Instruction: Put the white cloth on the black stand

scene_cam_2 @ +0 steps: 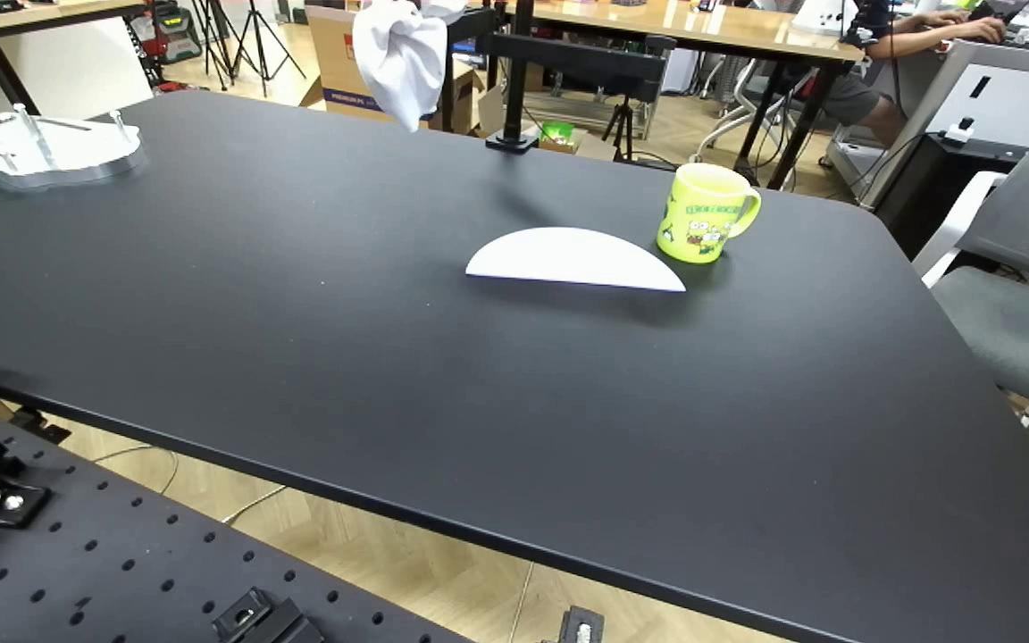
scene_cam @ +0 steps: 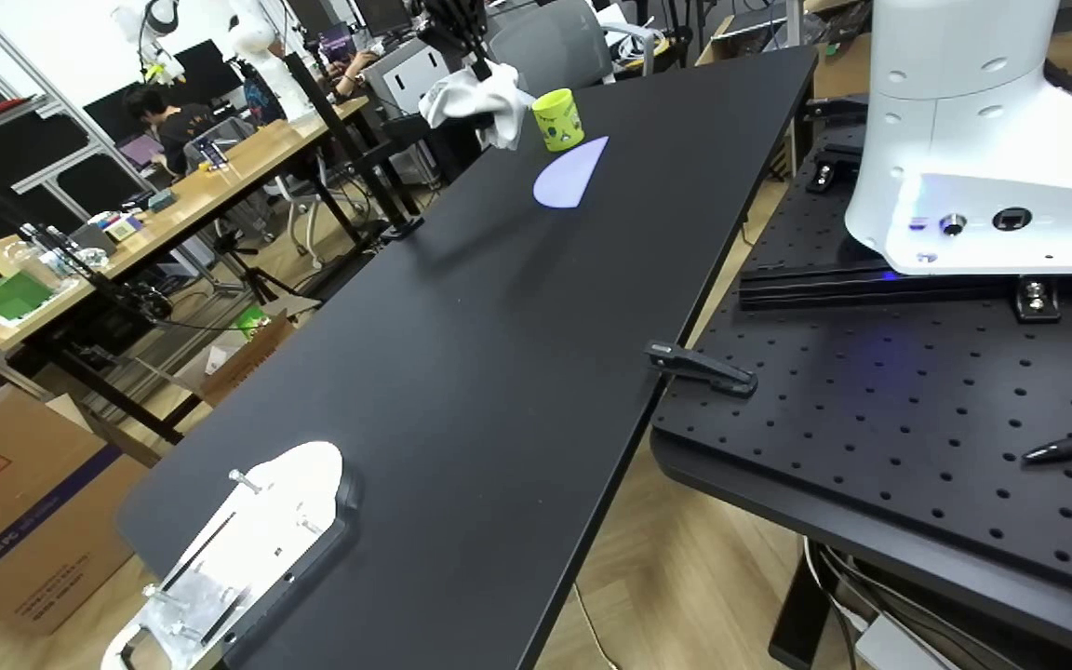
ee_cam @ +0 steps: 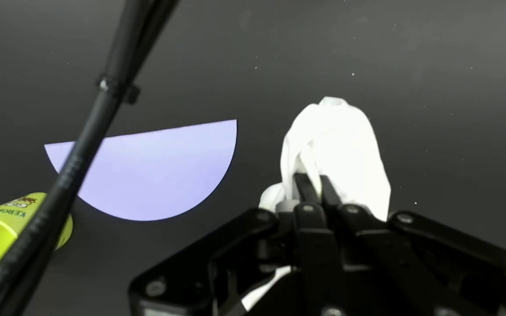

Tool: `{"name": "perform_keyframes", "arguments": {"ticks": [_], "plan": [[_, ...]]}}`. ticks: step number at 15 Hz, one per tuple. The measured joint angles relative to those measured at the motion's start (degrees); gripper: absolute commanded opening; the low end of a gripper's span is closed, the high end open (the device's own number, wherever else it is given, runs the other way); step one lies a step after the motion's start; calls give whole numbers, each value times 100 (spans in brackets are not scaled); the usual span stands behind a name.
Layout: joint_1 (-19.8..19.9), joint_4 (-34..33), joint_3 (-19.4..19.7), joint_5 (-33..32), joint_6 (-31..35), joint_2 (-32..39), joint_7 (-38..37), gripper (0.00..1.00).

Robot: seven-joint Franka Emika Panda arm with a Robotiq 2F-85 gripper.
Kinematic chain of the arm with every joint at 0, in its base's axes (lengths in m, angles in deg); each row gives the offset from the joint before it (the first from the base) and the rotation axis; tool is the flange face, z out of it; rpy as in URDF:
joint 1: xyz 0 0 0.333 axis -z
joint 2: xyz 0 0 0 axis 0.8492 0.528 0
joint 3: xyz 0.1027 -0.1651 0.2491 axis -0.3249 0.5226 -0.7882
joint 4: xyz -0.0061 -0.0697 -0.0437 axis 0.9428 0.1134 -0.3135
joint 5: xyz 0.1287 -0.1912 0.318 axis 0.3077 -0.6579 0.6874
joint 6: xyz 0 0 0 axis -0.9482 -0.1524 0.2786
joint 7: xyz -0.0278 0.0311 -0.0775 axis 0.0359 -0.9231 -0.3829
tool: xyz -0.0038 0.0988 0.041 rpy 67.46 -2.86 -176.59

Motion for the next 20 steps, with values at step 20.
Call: {"name": "perform_keyframes", "arguments": {"ticks": [20], "plan": [[-126,211,-135,-389,937,-247,540,10]]}}
